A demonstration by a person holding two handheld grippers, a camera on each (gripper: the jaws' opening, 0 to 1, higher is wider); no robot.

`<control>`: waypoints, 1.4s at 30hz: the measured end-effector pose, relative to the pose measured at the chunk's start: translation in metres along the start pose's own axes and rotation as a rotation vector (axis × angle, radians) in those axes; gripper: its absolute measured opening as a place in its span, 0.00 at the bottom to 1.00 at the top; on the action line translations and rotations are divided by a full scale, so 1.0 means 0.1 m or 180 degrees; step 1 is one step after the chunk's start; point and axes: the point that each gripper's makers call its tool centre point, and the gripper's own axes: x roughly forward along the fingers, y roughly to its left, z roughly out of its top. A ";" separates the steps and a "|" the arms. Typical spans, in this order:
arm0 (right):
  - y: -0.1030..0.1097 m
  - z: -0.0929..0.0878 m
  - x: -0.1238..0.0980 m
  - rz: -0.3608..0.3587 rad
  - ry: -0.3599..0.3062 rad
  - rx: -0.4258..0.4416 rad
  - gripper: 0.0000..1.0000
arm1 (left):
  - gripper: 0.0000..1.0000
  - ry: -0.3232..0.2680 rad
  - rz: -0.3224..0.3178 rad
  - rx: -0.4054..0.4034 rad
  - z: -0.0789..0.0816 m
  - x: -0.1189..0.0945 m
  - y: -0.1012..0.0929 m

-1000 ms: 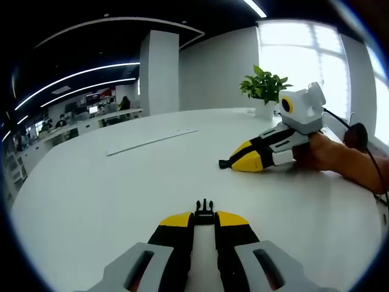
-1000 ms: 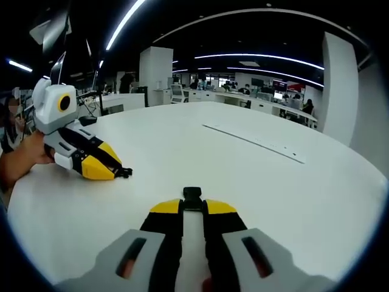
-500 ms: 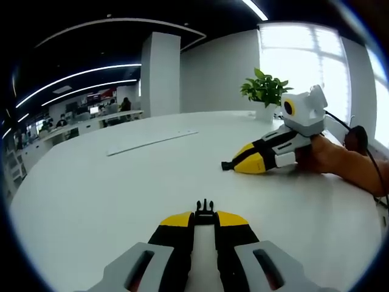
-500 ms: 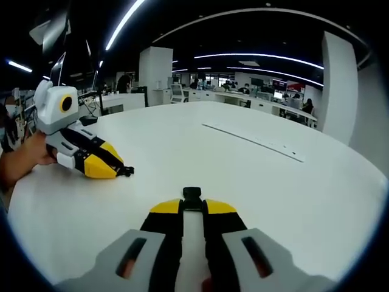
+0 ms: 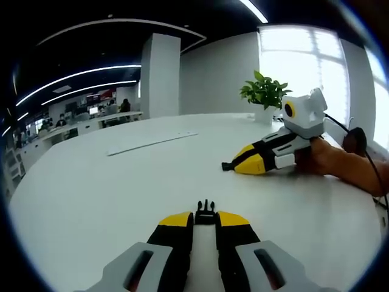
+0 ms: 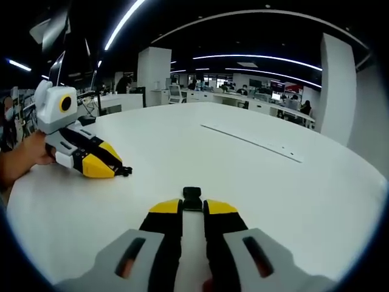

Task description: Snap the two parts of the plastic buckle together until the buckle closes and remains connected.

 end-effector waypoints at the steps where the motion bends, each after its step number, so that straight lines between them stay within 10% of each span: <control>1: 0.01 0.00 0.00 0.0012 -0.0004 0.0011 0.16 | 0.14 -0.0002 -0.0003 0.0014 0.00 0.00 0.00; 42: -0.05 0.00 0.03 -0.0063 -0.0003 -0.0010 0.13 | 0.12 -0.0006 0.0041 -0.0005 0.01 0.01 -0.01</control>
